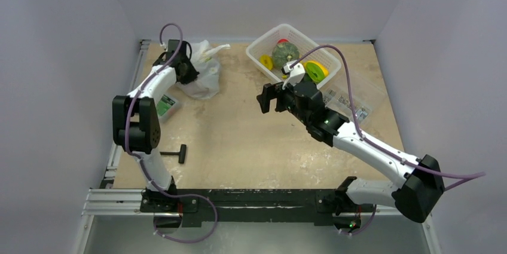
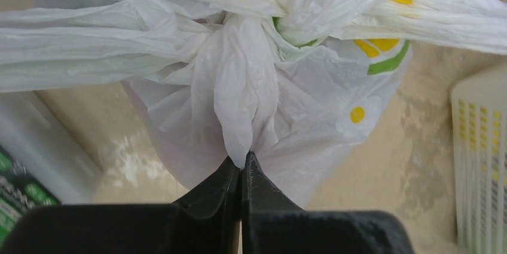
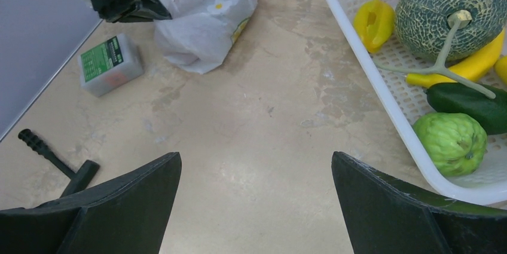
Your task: Take the fake fruits out of the plastic bag
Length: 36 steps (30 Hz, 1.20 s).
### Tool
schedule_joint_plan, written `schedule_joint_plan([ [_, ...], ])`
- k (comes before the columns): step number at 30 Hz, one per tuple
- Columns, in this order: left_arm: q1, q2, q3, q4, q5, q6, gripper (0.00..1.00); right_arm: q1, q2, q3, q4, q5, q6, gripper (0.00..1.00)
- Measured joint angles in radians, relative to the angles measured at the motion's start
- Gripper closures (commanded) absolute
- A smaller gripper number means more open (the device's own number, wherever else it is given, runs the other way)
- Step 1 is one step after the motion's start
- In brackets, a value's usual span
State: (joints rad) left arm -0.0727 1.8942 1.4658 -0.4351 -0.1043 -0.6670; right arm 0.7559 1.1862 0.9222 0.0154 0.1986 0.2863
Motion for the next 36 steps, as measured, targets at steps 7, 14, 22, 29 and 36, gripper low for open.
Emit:
schedule_joint_plan([
  [7, -0.161, -0.290, -0.246, -0.100, 0.126, 0.018, 1.00, -0.011, 0.045, 0.010, 0.003, -0.008, 0.002, 0.01],
  [14, -0.369, -0.615, -0.619, -0.105, 0.225, -0.007, 0.96, -0.017, 0.079, 0.010, 0.015, -0.023, 0.004, 0.01],
  [22, -0.473, -0.879, -0.759, -0.187, 0.264, -0.020, 0.39, -0.017, 0.143, 0.011, 0.044, -0.132, 0.001, 0.01],
  [29, -0.473, -0.916, -0.579, -0.327, 0.220, 0.112, 0.31, -0.016, 0.174, 0.011, 0.044, -0.211, 0.003, 0.01],
  [36, -0.473, -0.705, -0.458, -0.375, 0.231, 0.283, 0.39, -0.016, 0.169, 0.014, -0.026, -0.296, 0.064, 0.01],
])
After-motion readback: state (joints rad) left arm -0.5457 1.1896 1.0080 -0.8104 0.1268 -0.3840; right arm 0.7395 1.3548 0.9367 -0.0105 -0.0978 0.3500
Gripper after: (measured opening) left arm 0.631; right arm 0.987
